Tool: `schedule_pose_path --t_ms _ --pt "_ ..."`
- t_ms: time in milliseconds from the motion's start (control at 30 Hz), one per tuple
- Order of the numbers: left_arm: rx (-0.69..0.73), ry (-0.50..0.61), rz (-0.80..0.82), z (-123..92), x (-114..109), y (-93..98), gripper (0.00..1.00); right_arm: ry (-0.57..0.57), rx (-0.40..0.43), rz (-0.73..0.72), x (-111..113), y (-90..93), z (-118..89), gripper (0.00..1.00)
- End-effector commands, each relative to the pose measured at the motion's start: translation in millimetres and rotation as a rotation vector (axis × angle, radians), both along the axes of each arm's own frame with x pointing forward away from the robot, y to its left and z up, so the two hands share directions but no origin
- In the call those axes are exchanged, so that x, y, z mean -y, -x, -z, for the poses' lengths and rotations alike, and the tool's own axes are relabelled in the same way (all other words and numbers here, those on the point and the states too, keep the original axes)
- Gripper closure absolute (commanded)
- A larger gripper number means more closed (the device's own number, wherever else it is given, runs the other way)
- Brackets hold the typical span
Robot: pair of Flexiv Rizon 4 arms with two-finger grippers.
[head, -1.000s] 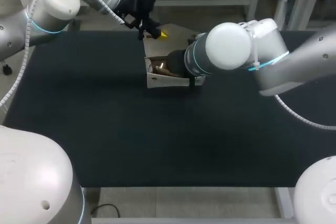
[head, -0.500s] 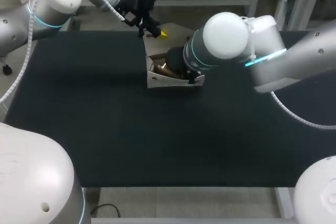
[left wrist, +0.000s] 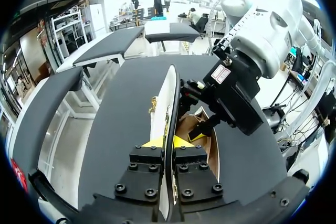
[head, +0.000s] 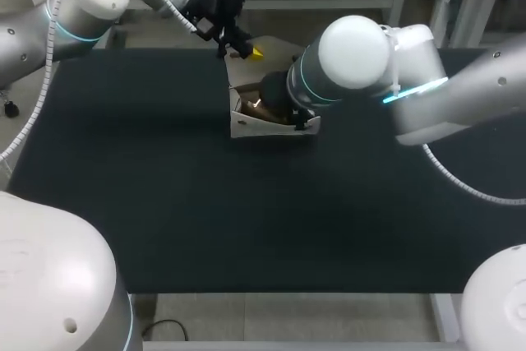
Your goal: Pick up the bag, open it, inspect its contents, close it, and place it on the opposite side
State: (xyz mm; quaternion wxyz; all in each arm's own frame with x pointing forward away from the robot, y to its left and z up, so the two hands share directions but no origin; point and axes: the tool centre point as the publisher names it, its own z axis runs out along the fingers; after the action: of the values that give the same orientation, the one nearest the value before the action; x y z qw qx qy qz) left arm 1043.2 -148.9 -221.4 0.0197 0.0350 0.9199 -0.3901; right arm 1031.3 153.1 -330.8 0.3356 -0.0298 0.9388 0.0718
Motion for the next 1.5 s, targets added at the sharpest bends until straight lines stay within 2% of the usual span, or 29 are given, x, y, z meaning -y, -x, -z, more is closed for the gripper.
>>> schedule_pose_path --t_ms 33,533,733,767,833,1033,1167,1367,1500 --pt "-0.001 0.001 0.001 2.2 0.5 -0.2 1.0 0.0 0.004 0.0 1.1 -2.8 9.8 0.0" --pt "0.002 -0.002 0.0 2.0 0.7 0.4 1.0 -0.004 0.008 0.0 1.7 -3.4 9.0 0.0" --pt "0.011 -0.007 -0.001 1.2 1.2 2.0 1.0 -0.01 0.03 0.004 1.3 -3.4 2.5 0.0" --pt "0.013 -0.007 0.0 0.8 1.4 2.7 1.0 -0.013 0.04 0.006 1.1 -2.9 0.2 0.13" --pt "0.018 -0.009 -0.001 -0.3 1.5 3.8 1.0 -0.016 0.058 0.007 0.8 -1.4 -5.6 0.55" --pt "0.04 -0.021 -0.013 -5.6 0.7 8.1 1.0 -0.035 0.153 0.019 2.3 10.0 -35.2 0.81" --pt "0.05 -0.026 -0.02 -10.5 1.1 12.0 1.0 -0.045 0.227 0.02 3.2 22.3 -57.9 0.84" --pt "0.059 -0.033 -0.027 -18.9 3.1 19.7 1.0 -0.055 0.33 0.02 4.4 42.7 -88.3 0.82" --pt "0.047 -0.041 -0.03 -14.3 5.0 20.3 1.0 -0.058 0.377 0.032 6.7 52.6 -100.7 0.81"
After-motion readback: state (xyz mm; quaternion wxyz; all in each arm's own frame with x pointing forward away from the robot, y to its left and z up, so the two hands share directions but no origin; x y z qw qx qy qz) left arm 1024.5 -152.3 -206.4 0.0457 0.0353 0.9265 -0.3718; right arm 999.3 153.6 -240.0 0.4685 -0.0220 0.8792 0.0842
